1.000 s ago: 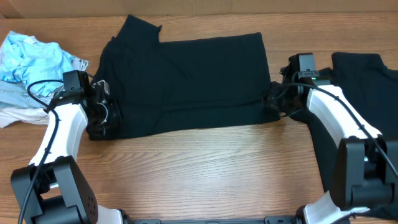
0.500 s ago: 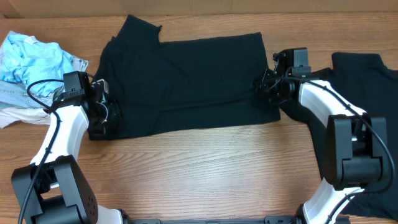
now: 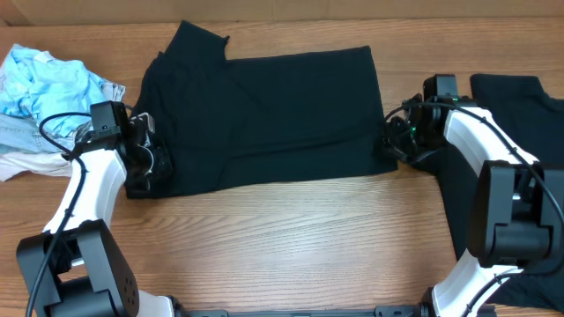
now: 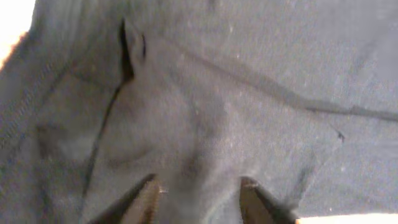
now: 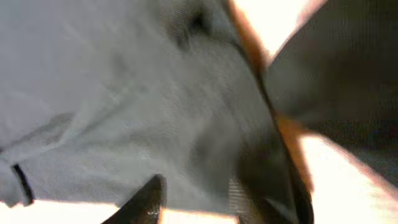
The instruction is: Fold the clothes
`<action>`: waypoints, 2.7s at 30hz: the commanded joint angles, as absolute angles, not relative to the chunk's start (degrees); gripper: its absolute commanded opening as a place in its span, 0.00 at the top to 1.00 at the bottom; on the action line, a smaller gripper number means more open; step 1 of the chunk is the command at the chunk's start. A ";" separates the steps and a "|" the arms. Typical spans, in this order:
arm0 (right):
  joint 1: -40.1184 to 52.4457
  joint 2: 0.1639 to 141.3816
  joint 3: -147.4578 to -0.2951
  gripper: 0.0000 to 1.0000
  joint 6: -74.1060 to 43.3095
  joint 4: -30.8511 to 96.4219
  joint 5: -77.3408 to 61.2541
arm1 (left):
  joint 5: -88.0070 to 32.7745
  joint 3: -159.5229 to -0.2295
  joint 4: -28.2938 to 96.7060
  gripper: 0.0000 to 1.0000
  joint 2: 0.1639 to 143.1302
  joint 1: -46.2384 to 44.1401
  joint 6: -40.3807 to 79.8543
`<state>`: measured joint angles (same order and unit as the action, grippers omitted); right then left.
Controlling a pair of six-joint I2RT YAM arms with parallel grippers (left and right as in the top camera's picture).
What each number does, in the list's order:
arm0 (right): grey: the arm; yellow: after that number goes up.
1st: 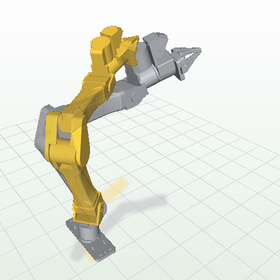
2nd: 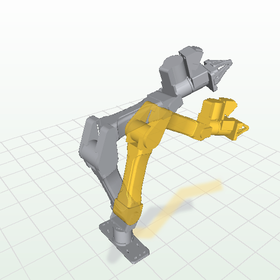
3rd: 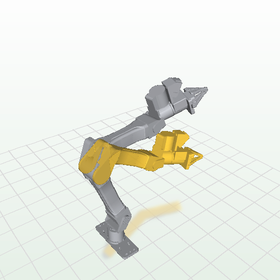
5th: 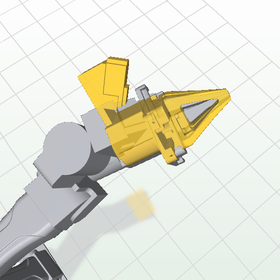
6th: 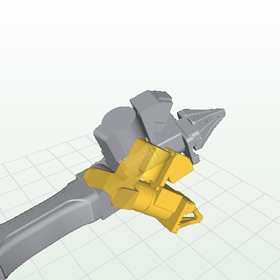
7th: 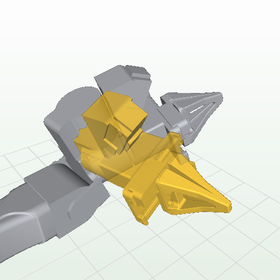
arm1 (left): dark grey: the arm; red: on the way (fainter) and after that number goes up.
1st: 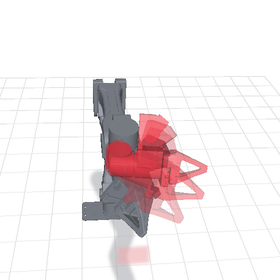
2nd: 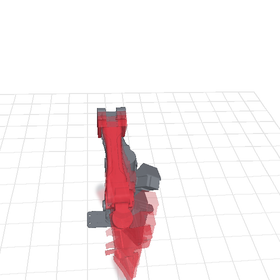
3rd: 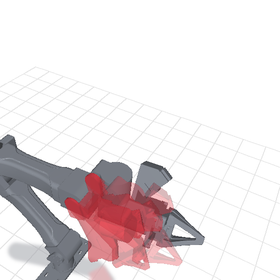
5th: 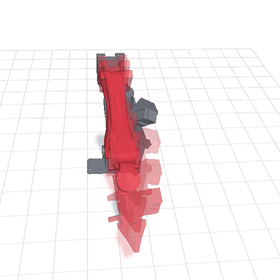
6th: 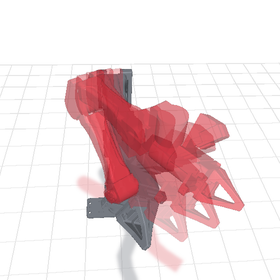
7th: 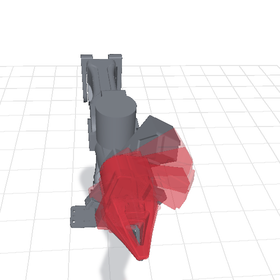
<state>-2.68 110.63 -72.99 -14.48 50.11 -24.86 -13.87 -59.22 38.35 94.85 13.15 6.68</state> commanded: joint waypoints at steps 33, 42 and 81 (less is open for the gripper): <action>-2.22 109.43 -68.64 0.45 -16.05 49.28 -16.75 | -9.58 -48.25 30.44 0.08 95.24 14.02 9.89; -2.22 109.43 -68.64 0.64 -16.51 51.13 -17.19 | -12.95 -60.18 47.86 0.00 95.22 15.86 9.02; -2.26 109.40 -68.64 0.46 -16.05 53.21 -16.51 | -3.92 -57.41 46.00 0.28 95.35 15.75 8.69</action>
